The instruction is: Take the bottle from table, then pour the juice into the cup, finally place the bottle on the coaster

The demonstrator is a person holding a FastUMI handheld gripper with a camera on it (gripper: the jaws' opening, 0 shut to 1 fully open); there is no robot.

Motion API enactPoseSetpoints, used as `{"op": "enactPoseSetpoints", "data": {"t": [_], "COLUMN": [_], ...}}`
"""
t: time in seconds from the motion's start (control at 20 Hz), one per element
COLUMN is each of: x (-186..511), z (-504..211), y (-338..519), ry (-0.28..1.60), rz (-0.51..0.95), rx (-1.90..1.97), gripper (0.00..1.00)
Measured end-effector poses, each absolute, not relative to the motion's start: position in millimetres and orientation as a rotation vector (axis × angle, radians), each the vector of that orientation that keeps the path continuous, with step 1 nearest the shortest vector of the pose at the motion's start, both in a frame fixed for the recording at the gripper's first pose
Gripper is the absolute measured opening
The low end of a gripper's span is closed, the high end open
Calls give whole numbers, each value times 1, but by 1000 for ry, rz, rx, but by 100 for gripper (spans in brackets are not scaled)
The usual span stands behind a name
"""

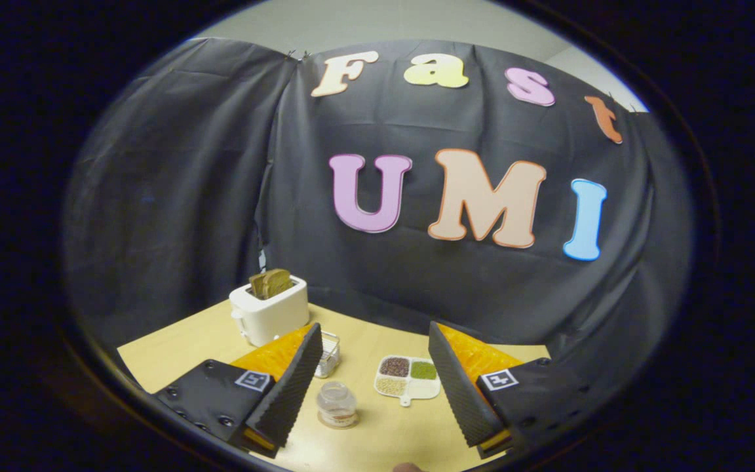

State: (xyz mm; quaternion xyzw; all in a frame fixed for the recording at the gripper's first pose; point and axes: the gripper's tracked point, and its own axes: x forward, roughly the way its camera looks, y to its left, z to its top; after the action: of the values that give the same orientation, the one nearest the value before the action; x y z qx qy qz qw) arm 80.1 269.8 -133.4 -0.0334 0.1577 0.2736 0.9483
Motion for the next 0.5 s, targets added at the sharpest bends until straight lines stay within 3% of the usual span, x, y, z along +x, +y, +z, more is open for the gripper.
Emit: {"op": "enactPoseSetpoints", "data": {"t": [0.5], "x": [81], "z": [-48], "y": [186], "ry": [197], "rz": [415], "rx": [-63], "gripper": [98]}}
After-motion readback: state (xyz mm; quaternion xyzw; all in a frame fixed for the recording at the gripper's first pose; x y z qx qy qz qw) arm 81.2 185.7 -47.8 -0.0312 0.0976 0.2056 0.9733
